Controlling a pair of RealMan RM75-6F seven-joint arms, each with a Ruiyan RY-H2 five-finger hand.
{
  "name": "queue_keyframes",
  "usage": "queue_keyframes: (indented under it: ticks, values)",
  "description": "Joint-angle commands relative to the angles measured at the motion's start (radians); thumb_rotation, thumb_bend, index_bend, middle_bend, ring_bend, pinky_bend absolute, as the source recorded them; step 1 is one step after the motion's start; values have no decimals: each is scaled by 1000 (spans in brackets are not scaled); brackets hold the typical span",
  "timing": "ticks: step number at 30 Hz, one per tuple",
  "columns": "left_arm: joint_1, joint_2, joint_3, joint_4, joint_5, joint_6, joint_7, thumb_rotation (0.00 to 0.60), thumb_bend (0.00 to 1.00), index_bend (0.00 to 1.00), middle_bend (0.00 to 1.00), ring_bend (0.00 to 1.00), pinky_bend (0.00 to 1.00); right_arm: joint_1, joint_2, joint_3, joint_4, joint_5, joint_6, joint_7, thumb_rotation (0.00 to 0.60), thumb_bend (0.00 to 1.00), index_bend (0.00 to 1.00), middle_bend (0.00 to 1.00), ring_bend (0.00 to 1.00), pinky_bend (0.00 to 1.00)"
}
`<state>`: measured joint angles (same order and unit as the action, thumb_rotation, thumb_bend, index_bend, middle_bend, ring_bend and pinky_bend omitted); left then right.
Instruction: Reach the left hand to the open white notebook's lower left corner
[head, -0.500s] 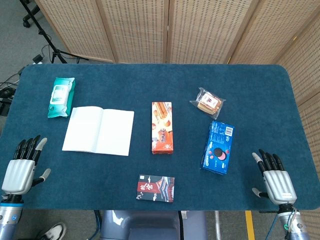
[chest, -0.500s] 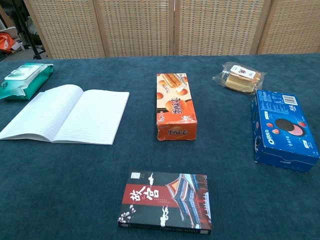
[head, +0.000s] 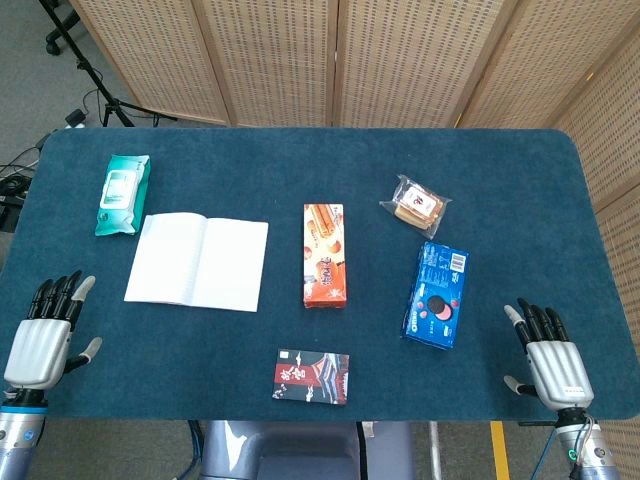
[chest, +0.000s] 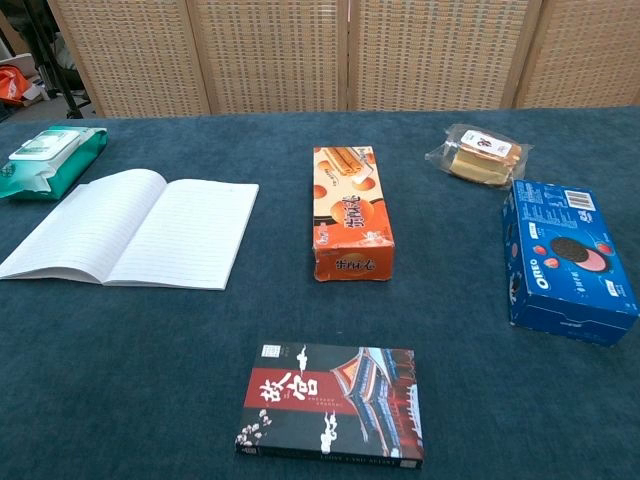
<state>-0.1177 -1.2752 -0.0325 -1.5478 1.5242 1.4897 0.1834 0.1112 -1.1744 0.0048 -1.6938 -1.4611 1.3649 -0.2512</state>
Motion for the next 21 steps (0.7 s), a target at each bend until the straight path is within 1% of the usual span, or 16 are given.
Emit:
queue_keyframes:
  ticks: [1, 4, 11, 21]
  values:
    - [-1, -1, -1, 2, -1, -1, -2, 600, 232, 0, 0, 0, 0, 0, 1, 2, -1, 4, 0, 1, 600, 53, 0, 0, 0, 0]
    - [-3, 0, -3, 4, -4, -4, -4, 600, 210, 0, 0, 0, 0, -1, 3, 4, -2, 3, 2, 5, 600, 53, 0, 0, 0, 0]
    - [-24, -6, -20, 31, -32, -42, -12, 600, 108, 0, 0, 0, 0, 2, 1, 3, 3, 11, -8, 5, 600, 53, 0, 0, 0, 0]
    - [-101, -36, -69, 141, -89, -147, -19, 600, 102, 0, 0, 0, 0, 4, -3, 2, 3, 10, -11, -2, 600, 53, 0, 0, 0, 0]
